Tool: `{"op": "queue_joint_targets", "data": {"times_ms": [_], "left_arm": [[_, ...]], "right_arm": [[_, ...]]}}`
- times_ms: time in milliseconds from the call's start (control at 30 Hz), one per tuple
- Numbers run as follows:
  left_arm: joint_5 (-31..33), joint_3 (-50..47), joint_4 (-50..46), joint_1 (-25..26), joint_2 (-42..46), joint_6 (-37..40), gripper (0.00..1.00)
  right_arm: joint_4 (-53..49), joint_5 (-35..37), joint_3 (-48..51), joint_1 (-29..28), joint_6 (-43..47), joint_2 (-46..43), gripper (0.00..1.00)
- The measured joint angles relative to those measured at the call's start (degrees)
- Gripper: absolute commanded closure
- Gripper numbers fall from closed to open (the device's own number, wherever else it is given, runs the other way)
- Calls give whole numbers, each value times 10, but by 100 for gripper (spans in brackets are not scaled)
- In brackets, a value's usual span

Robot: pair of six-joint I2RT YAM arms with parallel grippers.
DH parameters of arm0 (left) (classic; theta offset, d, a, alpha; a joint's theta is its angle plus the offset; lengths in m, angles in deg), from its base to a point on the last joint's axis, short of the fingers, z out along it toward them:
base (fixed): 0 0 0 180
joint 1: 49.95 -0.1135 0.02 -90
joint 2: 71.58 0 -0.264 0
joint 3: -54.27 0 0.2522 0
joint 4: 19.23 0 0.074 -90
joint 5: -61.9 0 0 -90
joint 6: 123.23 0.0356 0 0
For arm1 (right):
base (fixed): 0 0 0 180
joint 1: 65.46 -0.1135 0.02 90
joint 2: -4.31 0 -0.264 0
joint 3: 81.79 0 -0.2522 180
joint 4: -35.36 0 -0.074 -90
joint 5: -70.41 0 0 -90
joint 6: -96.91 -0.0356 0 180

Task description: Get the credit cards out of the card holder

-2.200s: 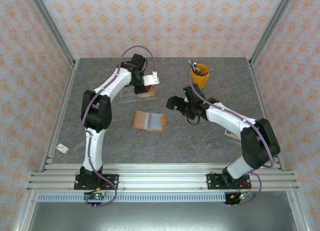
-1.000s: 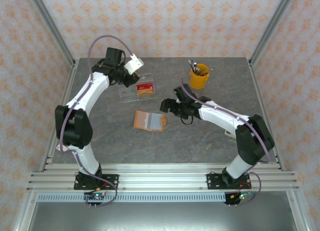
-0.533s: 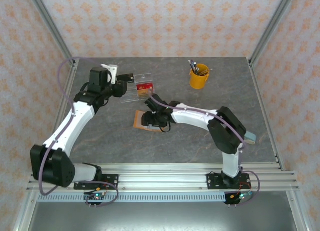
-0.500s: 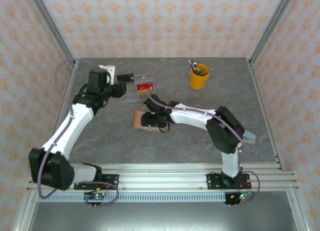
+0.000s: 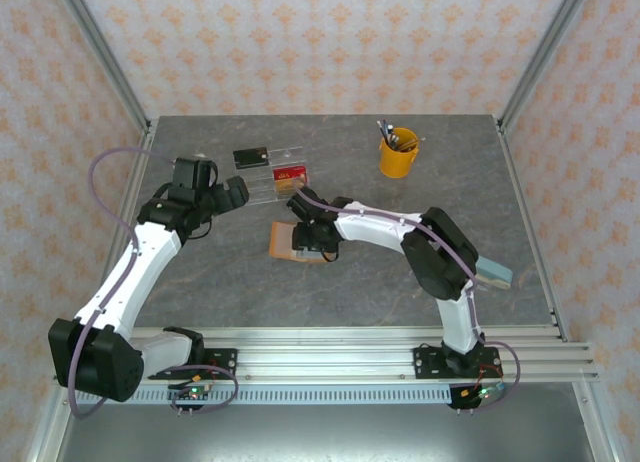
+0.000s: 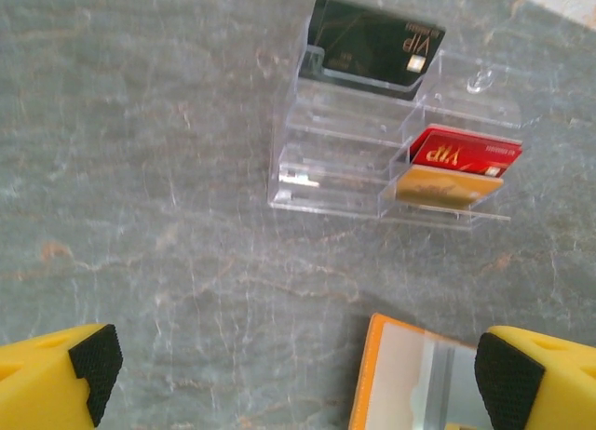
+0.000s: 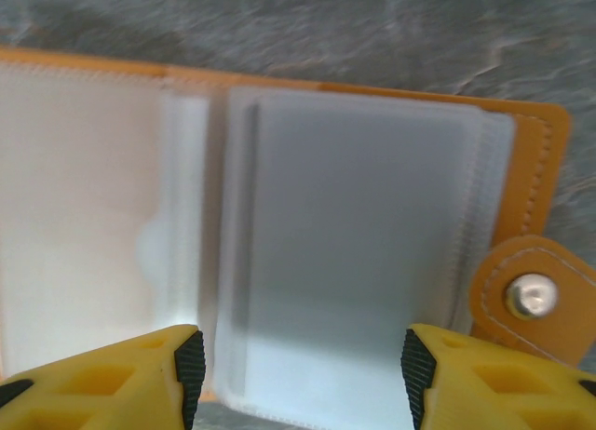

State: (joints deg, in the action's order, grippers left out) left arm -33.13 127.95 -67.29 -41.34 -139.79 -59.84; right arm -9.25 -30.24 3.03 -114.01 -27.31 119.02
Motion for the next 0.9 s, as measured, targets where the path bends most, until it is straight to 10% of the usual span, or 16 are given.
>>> {"op": "queue_joint_targets", "data": {"times_ms": [300, 900], "left_arm": [[-74, -3, -24, 0, -16, -21, 2], [-252, -74, 83, 92, -149, -119, 75]], "right_arm": [[20, 7, 8, 25, -44, 1, 43], [130, -24, 100, 49, -97, -48, 58]]}}
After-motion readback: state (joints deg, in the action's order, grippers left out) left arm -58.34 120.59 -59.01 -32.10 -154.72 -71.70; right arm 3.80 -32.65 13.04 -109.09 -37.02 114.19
